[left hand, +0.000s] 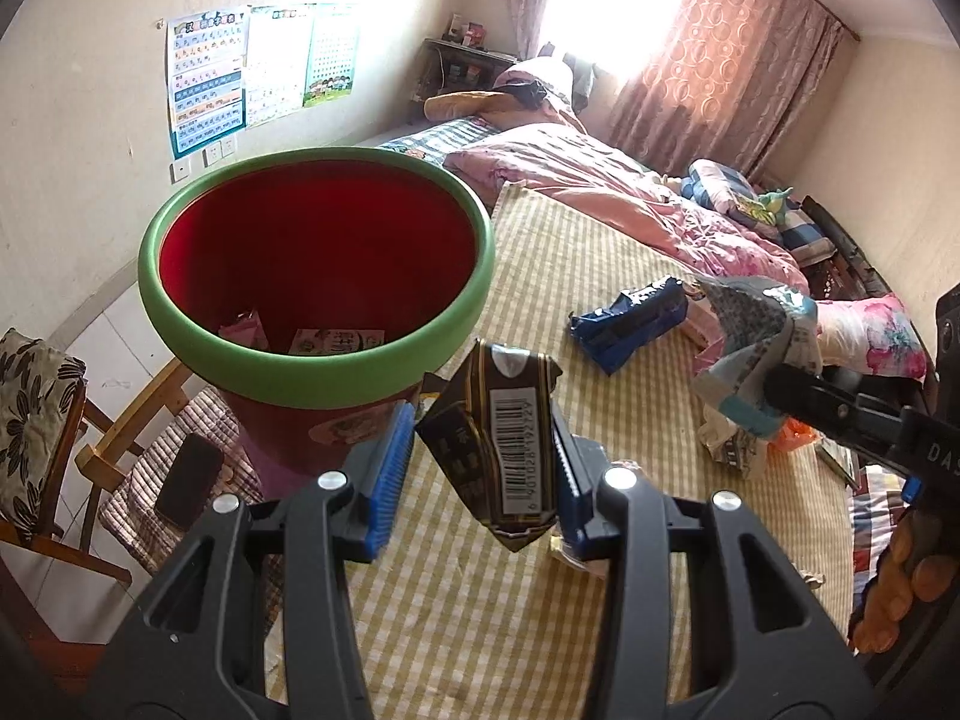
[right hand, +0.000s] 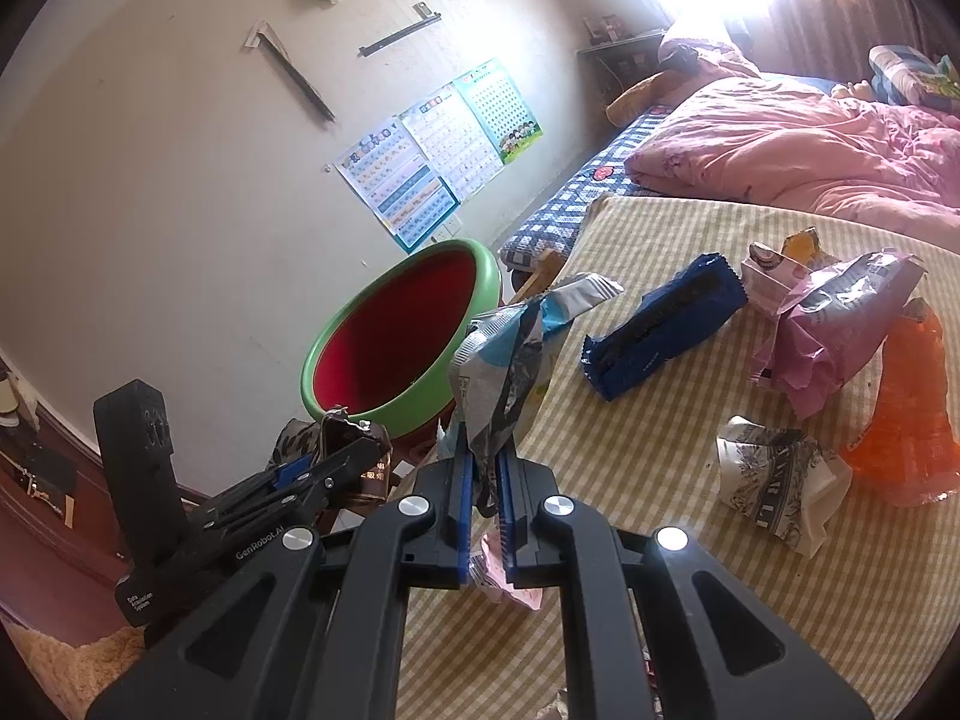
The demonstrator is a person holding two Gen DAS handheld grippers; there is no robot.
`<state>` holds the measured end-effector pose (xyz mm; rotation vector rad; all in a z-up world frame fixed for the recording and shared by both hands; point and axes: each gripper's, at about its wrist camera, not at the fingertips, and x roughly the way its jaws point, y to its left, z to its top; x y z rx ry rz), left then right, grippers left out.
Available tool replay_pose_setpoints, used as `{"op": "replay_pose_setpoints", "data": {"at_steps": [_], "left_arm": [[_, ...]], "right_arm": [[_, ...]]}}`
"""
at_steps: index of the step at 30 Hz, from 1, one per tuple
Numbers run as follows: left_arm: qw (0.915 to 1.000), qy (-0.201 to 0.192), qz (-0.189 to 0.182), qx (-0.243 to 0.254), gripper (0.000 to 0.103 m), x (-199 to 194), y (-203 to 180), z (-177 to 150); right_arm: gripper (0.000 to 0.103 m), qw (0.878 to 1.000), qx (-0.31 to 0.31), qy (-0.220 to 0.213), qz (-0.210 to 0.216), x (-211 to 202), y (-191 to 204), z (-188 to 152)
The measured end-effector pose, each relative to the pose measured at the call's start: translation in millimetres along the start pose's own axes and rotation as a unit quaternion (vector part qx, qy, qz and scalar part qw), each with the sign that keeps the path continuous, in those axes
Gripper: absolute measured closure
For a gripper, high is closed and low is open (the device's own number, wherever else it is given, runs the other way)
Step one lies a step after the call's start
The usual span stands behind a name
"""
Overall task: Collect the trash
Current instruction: 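Carry both held items over the red bucket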
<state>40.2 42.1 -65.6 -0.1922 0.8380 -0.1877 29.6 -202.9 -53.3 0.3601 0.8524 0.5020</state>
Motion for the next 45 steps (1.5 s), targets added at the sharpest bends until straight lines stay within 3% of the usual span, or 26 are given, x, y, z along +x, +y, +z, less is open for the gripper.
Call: {"op": "replay_pose_setpoints", "data": {"at_steps": [26, 45], "left_arm": [[0.9997, -0.001, -0.017, 0.018, 0.062, 7.8, 34.0, 27.2], [0.9986, -0.014, -0.034, 0.039, 0.062, 19.8, 59.2, 71.6]], "right_arm": [[0.096, 1.000, 0.014, -0.003, -0.006, 35.4, 30.0, 9.4], [0.095, 0.999, 0.034, -0.013, -0.020, 62.3, 45.9, 18.6]]}}
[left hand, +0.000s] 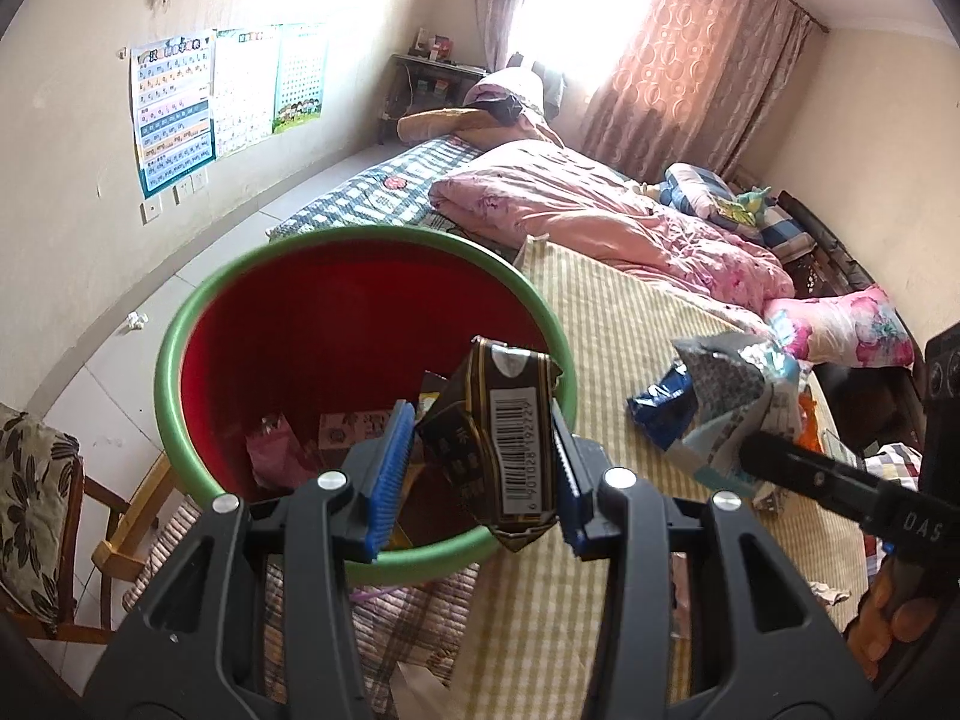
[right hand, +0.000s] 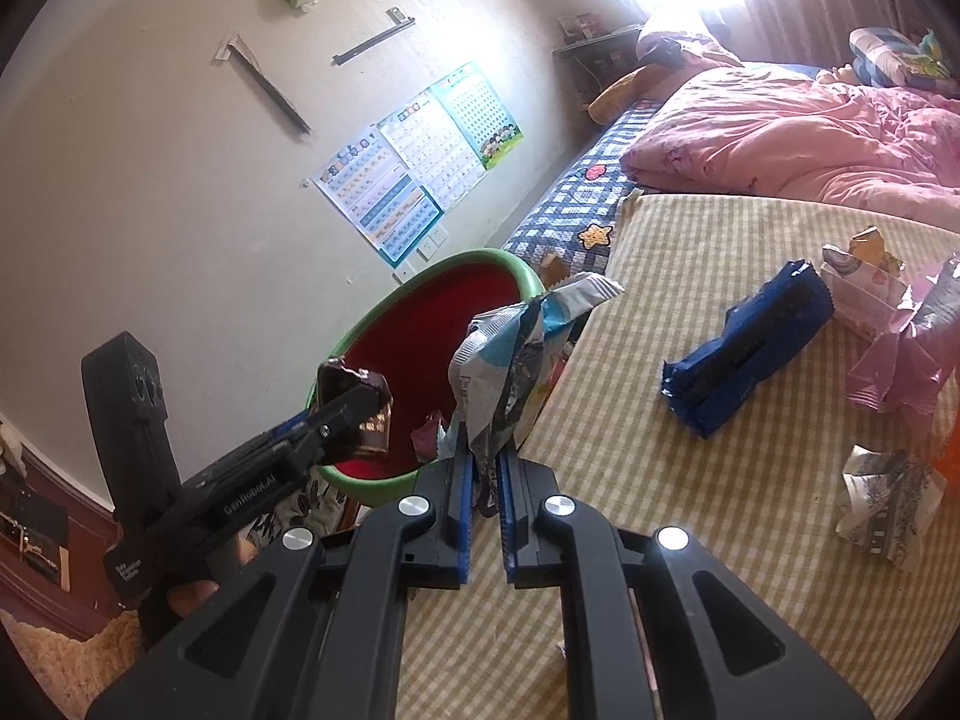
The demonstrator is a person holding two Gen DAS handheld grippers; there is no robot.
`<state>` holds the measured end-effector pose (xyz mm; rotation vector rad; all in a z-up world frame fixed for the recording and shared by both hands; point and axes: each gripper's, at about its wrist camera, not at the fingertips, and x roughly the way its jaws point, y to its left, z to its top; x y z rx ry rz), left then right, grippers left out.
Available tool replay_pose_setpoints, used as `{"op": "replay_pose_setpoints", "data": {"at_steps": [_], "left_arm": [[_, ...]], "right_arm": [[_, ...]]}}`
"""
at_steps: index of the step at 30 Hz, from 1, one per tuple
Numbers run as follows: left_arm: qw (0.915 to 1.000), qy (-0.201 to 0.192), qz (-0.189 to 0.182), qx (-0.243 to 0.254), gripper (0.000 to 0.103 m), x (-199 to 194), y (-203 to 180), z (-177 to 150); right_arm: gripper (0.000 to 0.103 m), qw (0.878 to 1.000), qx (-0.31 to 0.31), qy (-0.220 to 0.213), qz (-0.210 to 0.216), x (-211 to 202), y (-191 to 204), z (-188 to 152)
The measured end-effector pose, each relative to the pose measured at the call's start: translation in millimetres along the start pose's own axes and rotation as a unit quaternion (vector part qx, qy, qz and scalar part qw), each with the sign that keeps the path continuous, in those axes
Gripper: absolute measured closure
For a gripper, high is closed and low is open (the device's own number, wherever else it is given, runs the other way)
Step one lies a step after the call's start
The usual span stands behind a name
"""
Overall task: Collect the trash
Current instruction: 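Carry both held items over the red bucket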
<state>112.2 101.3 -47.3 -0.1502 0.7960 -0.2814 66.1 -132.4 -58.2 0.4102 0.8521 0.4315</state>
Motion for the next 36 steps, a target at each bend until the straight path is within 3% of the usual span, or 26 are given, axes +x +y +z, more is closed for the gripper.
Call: {"op": "replay_pose_setpoints", "data": {"at_steps": [19, 36], "left_arm": [[0.9999, 0.010, -0.010, 0.000, 0.062, 16.5, 24.9, 15.2], [0.9990, 0.043, -0.007, -0.001, 0.062, 50.3, 51.0, 24.8]], "right_arm": [[0.095, 1.000, -0.001, 0.000, -0.012, 24.1, 9.5, 11.5], [0.095, 1.000, -0.007, 0.011, -0.015, 55.2, 25.7, 30.5]]}}
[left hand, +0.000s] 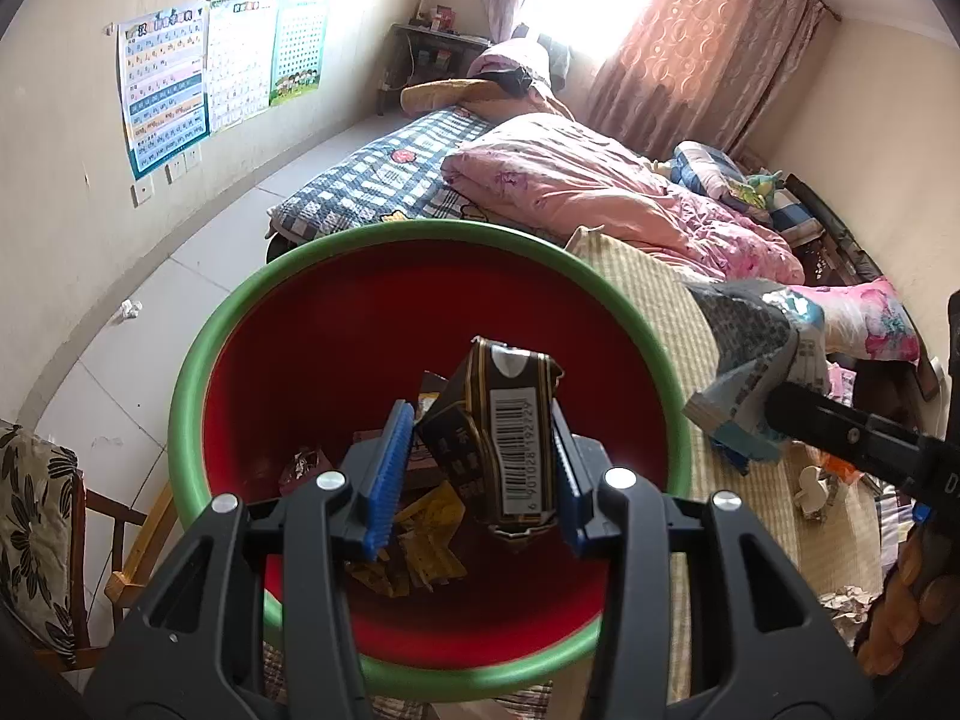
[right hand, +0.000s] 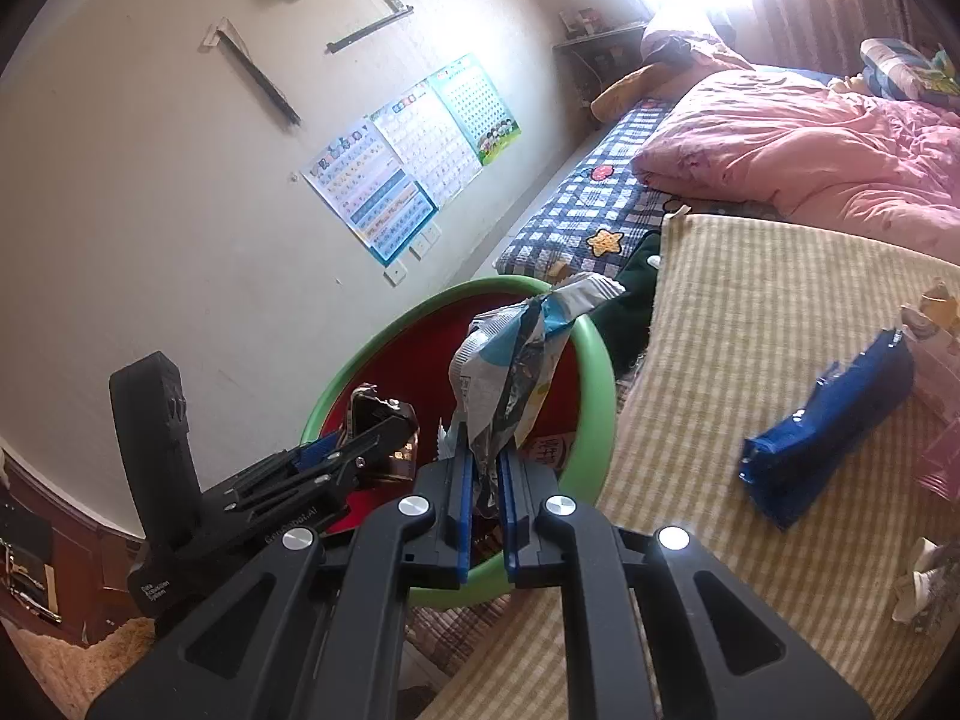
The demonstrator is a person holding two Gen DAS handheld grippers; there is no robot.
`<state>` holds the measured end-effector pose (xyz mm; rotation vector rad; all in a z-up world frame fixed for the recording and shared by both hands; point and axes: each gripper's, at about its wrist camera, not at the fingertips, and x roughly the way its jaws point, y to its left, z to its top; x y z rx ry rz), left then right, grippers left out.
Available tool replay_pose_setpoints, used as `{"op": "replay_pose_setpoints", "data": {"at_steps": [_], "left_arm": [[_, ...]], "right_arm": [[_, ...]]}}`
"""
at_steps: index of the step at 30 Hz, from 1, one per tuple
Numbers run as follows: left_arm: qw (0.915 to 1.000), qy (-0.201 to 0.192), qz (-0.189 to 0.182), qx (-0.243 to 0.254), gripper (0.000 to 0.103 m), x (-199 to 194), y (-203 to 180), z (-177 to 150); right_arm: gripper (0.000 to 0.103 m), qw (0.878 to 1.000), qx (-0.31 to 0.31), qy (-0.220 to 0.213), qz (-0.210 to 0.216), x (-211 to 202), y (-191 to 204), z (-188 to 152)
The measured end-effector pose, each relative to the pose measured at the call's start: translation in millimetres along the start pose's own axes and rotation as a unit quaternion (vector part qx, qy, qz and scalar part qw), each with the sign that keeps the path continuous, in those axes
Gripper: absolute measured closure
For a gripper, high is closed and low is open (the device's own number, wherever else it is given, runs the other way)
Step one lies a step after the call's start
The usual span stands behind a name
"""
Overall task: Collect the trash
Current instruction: 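Carry both held items over the red bucket, then open both tools to drop the carton and wrapper into the bucket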
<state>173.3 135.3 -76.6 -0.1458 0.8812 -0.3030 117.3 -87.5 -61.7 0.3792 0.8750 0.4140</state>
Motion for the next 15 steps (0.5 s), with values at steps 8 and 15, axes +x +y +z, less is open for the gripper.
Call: {"op": "replay_pose_setpoints", "data": {"at_steps": [8, 15], "left_arm": [[1.0000, 0.009, 0.000, 0.003, 0.062, 9.1, 11.3, 3.7], [0.9999, 0.015, 0.000, 0.003, 0.062, 13.1, 13.8, 2.6]], "right_arm": [[0.094, 1.000, -0.001, 0.014, 0.000, 22.4, 12.0, 10.2], [0.094, 1.000, -0.001, 0.017, 0.000, 31.6, 16.5, 14.5]]}}
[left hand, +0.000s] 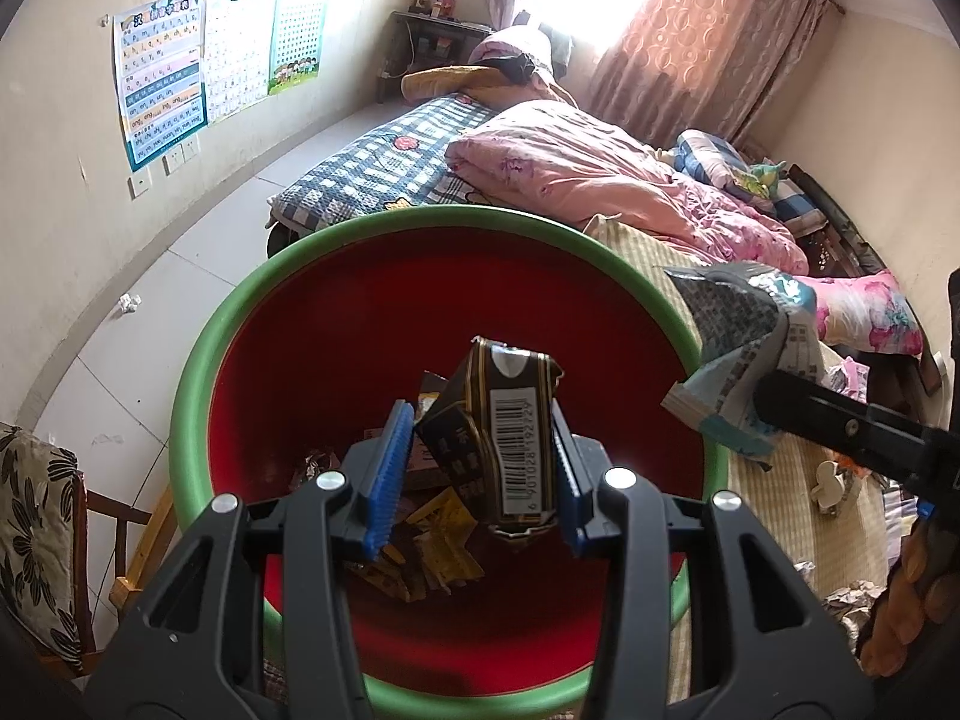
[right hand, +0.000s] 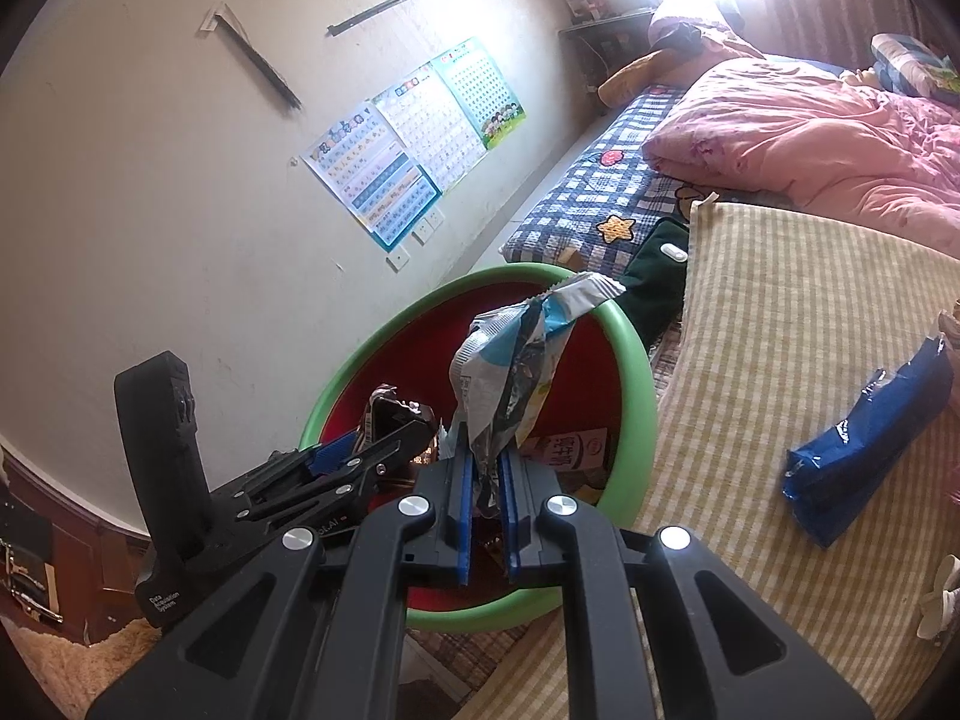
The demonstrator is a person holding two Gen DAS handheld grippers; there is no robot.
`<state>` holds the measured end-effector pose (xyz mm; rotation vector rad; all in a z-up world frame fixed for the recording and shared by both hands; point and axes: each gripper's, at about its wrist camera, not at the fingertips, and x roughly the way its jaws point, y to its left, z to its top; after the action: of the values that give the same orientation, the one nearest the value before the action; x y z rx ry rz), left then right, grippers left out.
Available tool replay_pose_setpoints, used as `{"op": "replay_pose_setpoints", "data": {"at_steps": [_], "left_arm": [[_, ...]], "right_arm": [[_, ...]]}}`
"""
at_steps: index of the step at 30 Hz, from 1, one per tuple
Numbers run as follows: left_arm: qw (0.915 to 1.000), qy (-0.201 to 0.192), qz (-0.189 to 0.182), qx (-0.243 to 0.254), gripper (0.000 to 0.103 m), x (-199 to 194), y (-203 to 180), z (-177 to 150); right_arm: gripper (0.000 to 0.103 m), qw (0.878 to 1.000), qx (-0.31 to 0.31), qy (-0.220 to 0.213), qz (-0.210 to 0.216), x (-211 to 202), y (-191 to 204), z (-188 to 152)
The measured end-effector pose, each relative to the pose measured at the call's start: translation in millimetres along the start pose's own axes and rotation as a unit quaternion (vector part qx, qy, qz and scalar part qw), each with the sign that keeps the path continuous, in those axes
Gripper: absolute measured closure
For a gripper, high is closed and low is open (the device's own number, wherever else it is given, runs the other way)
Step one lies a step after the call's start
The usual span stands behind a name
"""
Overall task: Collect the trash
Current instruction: 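Open both tools to drop the carton and wrapper into the bucket, then move both open tools back toward the trash on the table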
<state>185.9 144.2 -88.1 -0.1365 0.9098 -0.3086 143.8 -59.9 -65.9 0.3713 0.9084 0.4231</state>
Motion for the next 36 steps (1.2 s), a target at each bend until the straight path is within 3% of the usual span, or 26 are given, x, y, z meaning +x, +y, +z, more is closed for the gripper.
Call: {"op": "replay_pose_setpoints", "data": {"at_steps": [9, 11, 14, 24, 30, 36], "left_arm": [[1.0000, 0.003, 0.008, -0.005, 0.061, -1.2, -1.7, -4.1], [0.9999, 0.000, 0.009, -0.004, 0.056, -2.5, -2.6, -3.8], [0.9998, -0.014, 0.015, -0.004, 0.038, -8.1, -3.2, -3.5], [0.9993, -0.021, 0.024, -0.019, 0.038, -20.9, -6.6, -12.3], [0.9992, -0.032, 0.020, -0.015, 0.038, -31.1, -27.4, -19.9], [0.9997, -0.024, -0.004, 0.003, 0.038, -36.5, -63.9, -33.5]], "right_arm": [[0.092, 1.000, -0.002, 0.003, 0.005, 1.5, 1.3, 0.3], [0.079, 1.000, 0.003, 0.001, 0.007, 0.7, 0.0, 0.9], [0.071, 1.000, 0.004, -0.004, 0.011, -2.4, 0.6, 0.0], [0.056, 1.000, 0.001, -0.029, 0.007, -33.2, -4.4, -6.7], [0.055, 0.999, 0.020, -0.044, -0.020, -66.7, -35.9, -20.7], [0.055, 0.993, 0.074, -0.063, -0.070, -116.6, -99.4, -45.7]]}}
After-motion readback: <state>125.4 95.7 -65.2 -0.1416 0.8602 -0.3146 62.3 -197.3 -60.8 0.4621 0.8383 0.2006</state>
